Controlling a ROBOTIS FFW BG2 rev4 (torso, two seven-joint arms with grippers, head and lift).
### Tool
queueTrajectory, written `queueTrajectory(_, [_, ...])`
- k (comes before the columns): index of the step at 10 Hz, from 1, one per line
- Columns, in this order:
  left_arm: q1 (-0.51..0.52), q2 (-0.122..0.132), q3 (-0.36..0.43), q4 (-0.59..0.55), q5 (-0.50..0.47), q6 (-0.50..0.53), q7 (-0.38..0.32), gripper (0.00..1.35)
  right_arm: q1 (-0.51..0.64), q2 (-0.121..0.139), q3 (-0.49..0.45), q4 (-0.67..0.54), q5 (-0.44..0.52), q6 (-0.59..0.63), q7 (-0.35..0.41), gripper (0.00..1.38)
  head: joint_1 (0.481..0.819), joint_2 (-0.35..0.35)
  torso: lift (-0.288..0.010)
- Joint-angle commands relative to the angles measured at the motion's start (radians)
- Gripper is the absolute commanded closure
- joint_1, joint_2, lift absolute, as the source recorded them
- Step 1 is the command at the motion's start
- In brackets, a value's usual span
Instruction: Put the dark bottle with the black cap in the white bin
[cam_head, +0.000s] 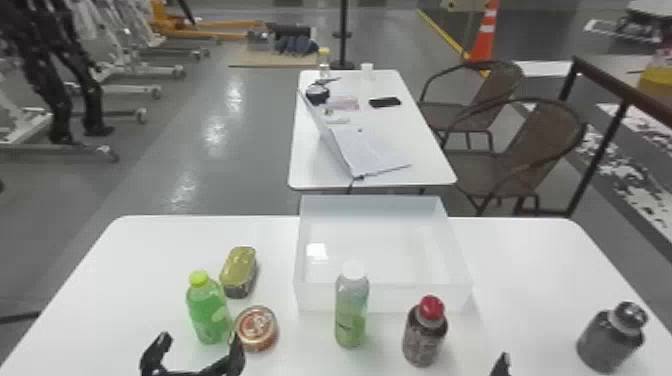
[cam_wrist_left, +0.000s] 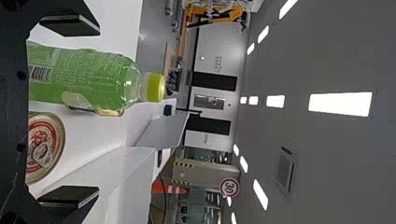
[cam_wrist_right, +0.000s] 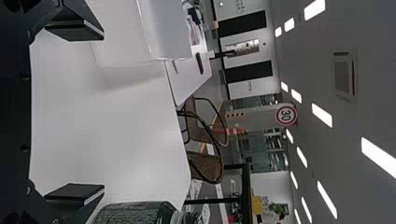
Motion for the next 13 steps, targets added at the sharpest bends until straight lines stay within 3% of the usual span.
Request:
queueTrajectory(1, [0.0, -0.004, 0.001, 0.0, 0.001, -0.002, 0.0, 0.1, -0.017, 0.023, -0.002, 0.065, -0.039, -0.059, -0.034, 0.14, 0.549, 0.0, -0.1])
queueTrajectory(6, [0.003, -0.004, 0.005, 0.0, 0.002, -0.005, 0.0, 0.1, -0.067, 0.012, -0.002, 0.172, -0.063, -0.134, -0.159, 0.1, 0.549, 0.0, -0.1])
queueTrajectory(9, [0.003, -0.004, 0.004, 0.0, 0.004, -0.007, 0.0, 0.1, -0.185, 0.005, -0.007, 0.31, -0.062, -0.173, -0.175, 0.09, 0.549, 0.0, -0.1])
queueTrajectory(13, [0.008, -0.004, 0.007, 0.0, 0.004, -0.007, 0.0, 0.1, -0.259, -0.001, -0.059, 0.382, -0.057, -0.173, -0.215, 0.08, 0.549, 0.0, -0.1])
